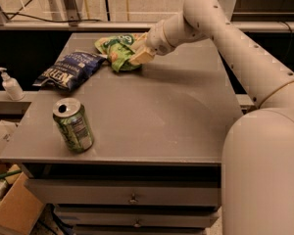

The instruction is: Move green rice chip bag near blue chip bag

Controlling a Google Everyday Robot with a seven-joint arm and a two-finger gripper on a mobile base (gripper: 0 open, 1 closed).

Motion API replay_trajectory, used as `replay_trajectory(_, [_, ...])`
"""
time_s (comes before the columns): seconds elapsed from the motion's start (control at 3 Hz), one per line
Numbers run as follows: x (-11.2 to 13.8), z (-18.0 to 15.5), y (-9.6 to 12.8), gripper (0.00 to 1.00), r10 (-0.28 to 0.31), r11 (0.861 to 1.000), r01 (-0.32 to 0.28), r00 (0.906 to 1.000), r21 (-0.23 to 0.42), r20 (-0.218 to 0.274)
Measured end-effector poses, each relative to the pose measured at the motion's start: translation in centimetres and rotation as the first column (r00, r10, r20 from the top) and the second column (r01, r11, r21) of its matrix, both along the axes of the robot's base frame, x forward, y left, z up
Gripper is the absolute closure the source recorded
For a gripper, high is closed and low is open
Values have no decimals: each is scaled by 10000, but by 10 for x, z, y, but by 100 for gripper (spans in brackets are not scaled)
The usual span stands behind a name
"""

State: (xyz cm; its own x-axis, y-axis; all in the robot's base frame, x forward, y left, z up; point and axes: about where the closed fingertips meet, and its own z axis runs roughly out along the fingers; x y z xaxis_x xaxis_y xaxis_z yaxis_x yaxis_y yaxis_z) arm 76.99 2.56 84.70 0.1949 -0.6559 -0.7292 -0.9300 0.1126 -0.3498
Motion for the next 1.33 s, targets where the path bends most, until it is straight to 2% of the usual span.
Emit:
replay_trajectory(0.33, [0, 2, 0, 98, 1, 10000, -1, 10000, 1, -2])
replay_trajectory(0.67, [0, 2, 0, 77, 1, 10000, -1, 10000, 1, -2])
replay_trajectory(1.0, [-28, 14, 17, 22, 461, 9971, -417, 9966, 634, -690])
replay_trajectory(1.33, [-57, 38, 34, 0, 1075, 9883, -939, 9879, 1198, -1121])
